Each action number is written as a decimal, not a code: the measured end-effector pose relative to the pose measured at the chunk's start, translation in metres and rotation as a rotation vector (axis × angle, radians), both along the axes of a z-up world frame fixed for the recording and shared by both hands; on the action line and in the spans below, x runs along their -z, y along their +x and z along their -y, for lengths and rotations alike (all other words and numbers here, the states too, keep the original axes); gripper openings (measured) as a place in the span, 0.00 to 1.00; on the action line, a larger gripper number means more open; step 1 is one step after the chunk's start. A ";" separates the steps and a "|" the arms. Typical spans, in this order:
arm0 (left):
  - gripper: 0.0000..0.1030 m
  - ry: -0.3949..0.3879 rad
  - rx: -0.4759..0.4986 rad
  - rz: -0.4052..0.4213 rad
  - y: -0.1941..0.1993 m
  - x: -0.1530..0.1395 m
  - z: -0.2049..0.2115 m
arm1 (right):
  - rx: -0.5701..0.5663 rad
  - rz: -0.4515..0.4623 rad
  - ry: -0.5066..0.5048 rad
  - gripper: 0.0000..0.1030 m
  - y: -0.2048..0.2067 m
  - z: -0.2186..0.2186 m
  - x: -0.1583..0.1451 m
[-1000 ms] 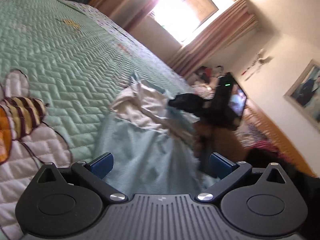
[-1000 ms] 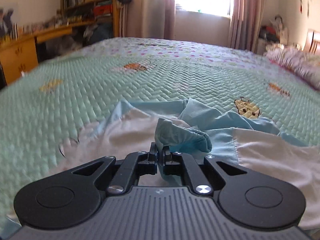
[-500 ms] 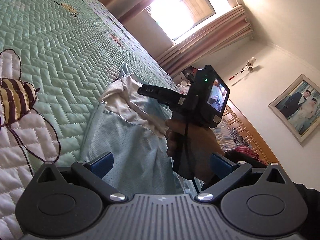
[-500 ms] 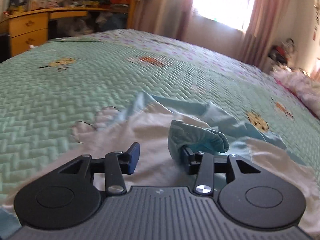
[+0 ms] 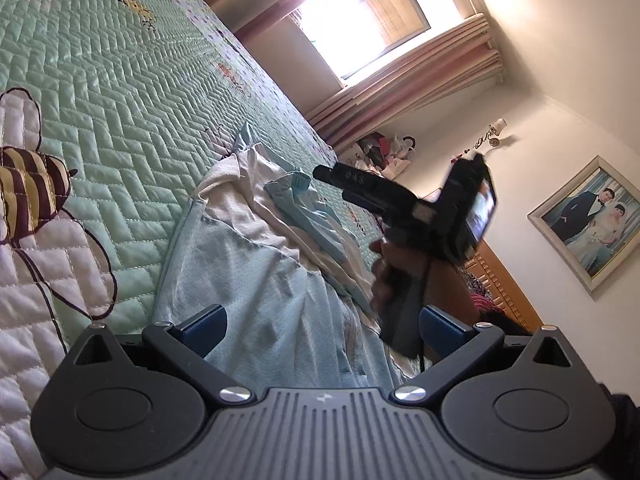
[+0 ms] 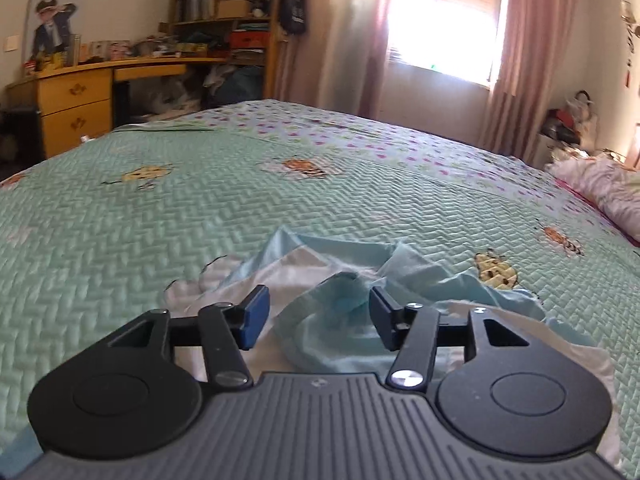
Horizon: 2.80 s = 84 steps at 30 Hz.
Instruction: Fold clothes
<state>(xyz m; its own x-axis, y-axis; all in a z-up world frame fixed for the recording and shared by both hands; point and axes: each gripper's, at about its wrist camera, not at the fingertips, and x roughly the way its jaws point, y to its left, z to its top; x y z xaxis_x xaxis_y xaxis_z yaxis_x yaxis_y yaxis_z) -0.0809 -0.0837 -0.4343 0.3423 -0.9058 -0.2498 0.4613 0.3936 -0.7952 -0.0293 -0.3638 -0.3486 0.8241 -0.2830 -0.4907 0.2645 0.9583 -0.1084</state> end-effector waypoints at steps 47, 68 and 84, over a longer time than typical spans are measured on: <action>0.99 -0.038 0.057 0.008 0.001 -0.003 0.002 | 0.094 -0.062 0.026 0.76 0.013 0.006 0.035; 0.99 -0.023 0.079 0.045 -0.003 -0.001 0.011 | 0.168 -0.120 0.276 0.82 -0.039 0.042 0.052; 0.99 -0.016 0.104 0.044 -0.003 0.002 0.018 | 0.338 0.077 0.252 0.84 -0.090 0.104 0.027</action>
